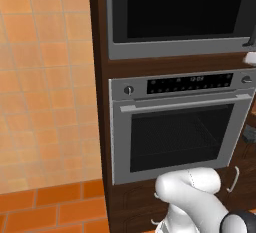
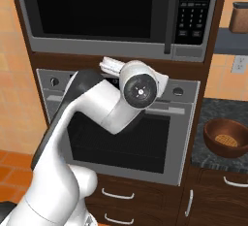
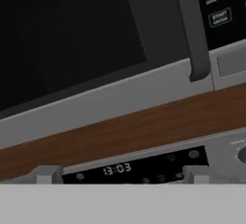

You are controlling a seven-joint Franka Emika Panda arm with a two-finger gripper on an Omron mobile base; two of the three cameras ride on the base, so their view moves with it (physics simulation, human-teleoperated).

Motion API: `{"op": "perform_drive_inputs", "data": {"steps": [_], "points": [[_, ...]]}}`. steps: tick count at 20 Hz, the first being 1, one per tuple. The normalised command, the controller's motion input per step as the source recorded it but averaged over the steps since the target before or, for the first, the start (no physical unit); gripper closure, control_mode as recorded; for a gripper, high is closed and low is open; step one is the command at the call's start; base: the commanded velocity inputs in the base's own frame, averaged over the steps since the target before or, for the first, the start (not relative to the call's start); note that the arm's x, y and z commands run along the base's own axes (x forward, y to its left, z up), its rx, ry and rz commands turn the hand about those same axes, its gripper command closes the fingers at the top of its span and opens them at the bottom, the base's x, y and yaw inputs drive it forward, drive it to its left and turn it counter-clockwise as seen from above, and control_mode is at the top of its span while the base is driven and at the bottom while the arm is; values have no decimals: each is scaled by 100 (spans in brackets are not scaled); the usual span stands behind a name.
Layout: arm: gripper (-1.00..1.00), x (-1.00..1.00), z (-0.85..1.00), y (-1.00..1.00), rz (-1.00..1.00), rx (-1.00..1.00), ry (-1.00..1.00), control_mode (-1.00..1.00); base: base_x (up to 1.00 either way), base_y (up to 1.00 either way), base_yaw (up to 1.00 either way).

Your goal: Open the microwave, place the bowl with waffle inside the microwave, then close the microwave door and turn it on.

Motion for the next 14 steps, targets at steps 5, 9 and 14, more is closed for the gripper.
{"op": "perform_drive_inputs", "data": {"steps": [5, 9, 14], "points": [[-100, 2, 6, -48, -1, 4, 2, -100, 0, 0, 0], [-100, 5, 7, -5, 0, 0, 0, -100, 0, 0, 0], [-100, 33, 43, -16, 0, 0, 4, -100, 0, 0, 0]]}}
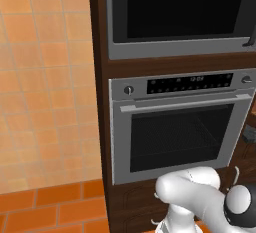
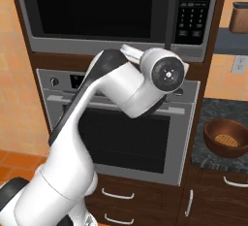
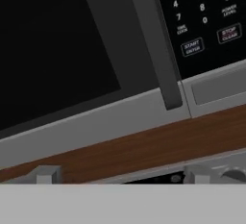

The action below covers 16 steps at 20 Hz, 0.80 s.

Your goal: Open the microwave, place the bowl with waffle inside the microwave, then close the microwave door and turn it on.

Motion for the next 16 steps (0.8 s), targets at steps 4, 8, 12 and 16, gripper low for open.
{"op": "perform_drive_inputs", "data": {"steps": [4, 8, 12, 16], "points": [[-100, 46, 21, -18, 0, 0, 9, -100, 0, 0, 0], [-100, 49, 5, -36, 0, 0, 5, -100, 0, 0, 0], [-100, 47, 0, -36, 0, 0, 0, -100, 0, 0, 0], [-100, 48, 0, -23, 0, 0, -4, -100, 0, 0, 0]]}}
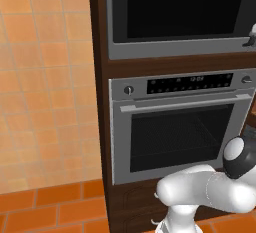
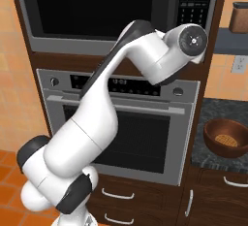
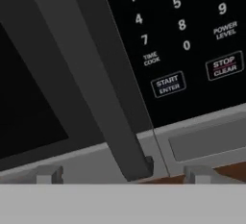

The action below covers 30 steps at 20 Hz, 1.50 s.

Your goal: Open the microwave, place the bowl with waffle inside the microwave, then close the microwave door and turn it on.

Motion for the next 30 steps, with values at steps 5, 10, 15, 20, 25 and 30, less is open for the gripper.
{"op": "perform_drive_inputs", "data": {"steps": [5, 10, 15, 20, 25, 30], "points": [[-100, 31, 0, -1, 0, 0, -11, -100, 0, 0, 0], [-100, 33, 0, 0, 0, 0, -1, -100, 0, 0, 0], [100, 30, 0, 0, 0, 0, 0, -100, 0, 0, 0], [100, 4, 0, 0, 0, 0, -4, -100, 0, 0, 0], [100, -40, 6, 1, -4, 0, 0, -100, 0, 0, 0], [100, -94, 16, 0, -27, 0, 2, -100, 0, 0, 0]]}}
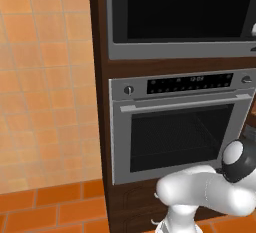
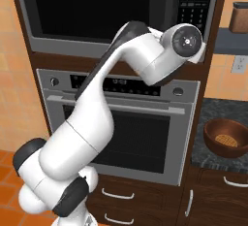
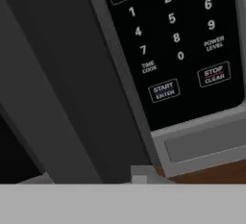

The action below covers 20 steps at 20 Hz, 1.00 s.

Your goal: Open the microwave, place the bowl with waffle inside the microwave, then close the microwave door and turn it on.

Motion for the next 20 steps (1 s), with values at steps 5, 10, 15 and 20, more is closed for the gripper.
{"op": "perform_drive_inputs", "data": {"steps": [5, 10, 15, 20], "points": [[100, -100, 5, 0, -35, 0, 7, -100, 0, 0, 0], [100, -100, 0, 0, -24, -1, 0, -100, 0, 0, 0], [100, -100, 0, 12, -27, -3, 0, -100, 0, 0, 0], [100, -100, 13, 12, -26, -8, -1, -100, 0, 0, 0]]}}
